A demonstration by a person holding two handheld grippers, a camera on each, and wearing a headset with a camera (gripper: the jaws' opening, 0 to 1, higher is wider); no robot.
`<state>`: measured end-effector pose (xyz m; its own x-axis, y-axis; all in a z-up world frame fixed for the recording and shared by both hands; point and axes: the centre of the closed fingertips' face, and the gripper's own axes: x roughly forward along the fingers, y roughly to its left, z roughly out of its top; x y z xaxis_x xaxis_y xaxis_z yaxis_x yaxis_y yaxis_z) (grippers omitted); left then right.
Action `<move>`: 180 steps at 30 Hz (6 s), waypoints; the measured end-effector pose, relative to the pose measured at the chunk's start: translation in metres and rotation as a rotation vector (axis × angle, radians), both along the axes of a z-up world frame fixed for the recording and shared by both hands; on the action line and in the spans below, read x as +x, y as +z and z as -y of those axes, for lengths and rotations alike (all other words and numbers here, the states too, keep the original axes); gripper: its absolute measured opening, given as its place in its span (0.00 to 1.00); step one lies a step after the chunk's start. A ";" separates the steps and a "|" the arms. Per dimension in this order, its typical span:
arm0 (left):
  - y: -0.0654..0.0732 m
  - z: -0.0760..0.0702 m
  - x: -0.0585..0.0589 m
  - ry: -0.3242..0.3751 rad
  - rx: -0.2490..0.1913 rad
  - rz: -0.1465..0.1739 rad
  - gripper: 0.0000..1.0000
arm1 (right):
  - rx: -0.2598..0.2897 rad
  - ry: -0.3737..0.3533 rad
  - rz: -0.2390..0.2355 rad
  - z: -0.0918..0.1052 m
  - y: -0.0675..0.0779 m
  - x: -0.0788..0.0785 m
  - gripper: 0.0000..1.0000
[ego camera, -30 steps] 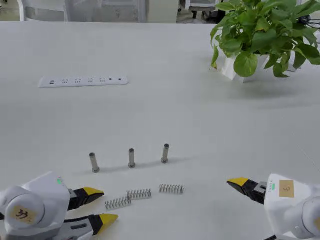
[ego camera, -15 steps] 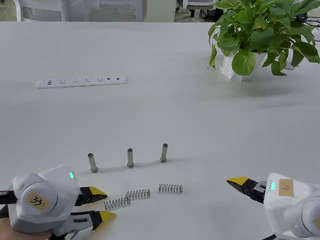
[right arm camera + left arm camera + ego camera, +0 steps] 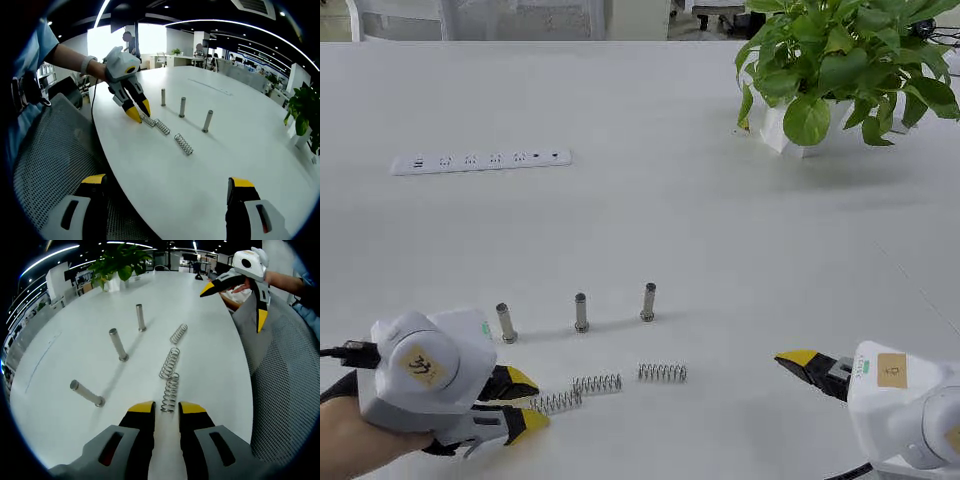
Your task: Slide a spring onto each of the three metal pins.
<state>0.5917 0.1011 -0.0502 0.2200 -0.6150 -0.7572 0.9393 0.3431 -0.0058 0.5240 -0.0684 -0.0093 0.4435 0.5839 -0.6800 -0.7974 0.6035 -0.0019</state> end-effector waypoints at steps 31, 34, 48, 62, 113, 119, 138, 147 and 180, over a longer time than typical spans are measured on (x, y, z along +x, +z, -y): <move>0.000 0.000 -0.003 -0.037 0.067 -0.010 0.07 | -0.015 0.009 0.000 0.000 -0.002 -0.001 0.99; 0.000 0.000 -0.003 -0.034 0.054 -0.008 0.07 | -0.016 0.009 -0.002 0.000 -0.003 -0.001 0.99; 0.002 -0.001 -0.010 -0.036 0.018 -0.007 0.06 | -0.021 0.011 -0.005 -0.001 -0.003 -0.002 0.99; 0.022 -0.007 -0.016 0.014 -0.055 0.035 0.06 | 0.009 0.030 0.003 -0.015 0.002 0.001 0.99; 0.071 0.075 -0.051 -0.215 -0.254 0.141 0.06 | 0.101 0.371 -0.019 -0.079 0.042 0.013 0.11; 0.072 0.075 -0.052 -0.222 -0.259 0.142 0.06 | 0.091 0.384 -0.032 -0.078 0.040 0.010 0.08; 0.066 0.078 -0.054 -0.206 -0.245 0.123 0.06 | 0.051 0.436 0.005 -0.084 0.050 0.006 0.07; 0.065 0.081 -0.053 -0.179 -0.252 0.109 0.06 | 0.005 0.473 0.043 -0.090 0.056 0.008 0.07; 0.068 0.085 -0.048 -0.116 -0.306 0.111 0.06 | -0.223 0.698 0.061 -0.095 0.057 0.012 0.13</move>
<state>0.5434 0.0164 0.0175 0.2057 -0.8359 -0.5089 0.9726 0.2320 0.0120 0.5363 0.0268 0.0478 0.0604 0.5948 -0.8016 -0.9904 -0.0643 -0.1223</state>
